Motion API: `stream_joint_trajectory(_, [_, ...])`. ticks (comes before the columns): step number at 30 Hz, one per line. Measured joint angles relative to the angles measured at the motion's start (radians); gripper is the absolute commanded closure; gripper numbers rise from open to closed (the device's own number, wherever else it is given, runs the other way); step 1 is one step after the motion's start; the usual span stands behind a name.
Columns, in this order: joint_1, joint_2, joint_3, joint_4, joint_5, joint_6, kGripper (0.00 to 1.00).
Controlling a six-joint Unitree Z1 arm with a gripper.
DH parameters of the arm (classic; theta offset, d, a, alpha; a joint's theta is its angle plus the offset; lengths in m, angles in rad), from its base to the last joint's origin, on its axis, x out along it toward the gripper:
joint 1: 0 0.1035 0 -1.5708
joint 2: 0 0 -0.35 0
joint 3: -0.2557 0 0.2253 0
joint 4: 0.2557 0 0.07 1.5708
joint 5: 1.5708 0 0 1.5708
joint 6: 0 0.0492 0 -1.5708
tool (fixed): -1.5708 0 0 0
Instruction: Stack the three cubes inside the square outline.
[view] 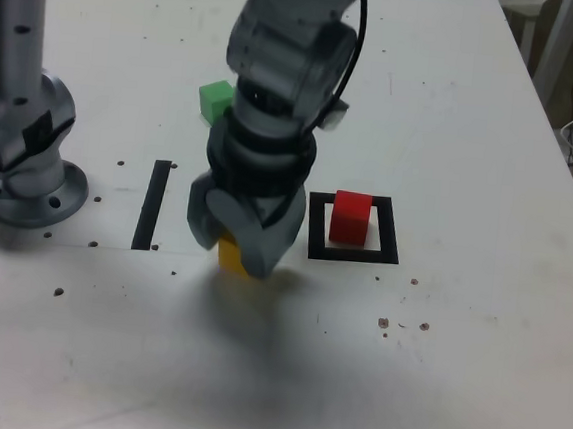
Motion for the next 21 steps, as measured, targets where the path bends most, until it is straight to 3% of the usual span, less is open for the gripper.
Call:
stream_joint_trajectory(5, [0.016,-0.060,-0.136,0.147,0.034,0.022,0.91])
stream_joint_trajectory(9, [0.076,-0.065,-0.261,0.251,0.022,0.060,0.91])
stream_joint_trajectory(15, [0.168,-0.027,-0.419,0.287,-0.014,0.077,0.91])
stream_joint_trajectory(21, [0.230,0.017,-0.488,0.291,-0.015,0.033,0.91])
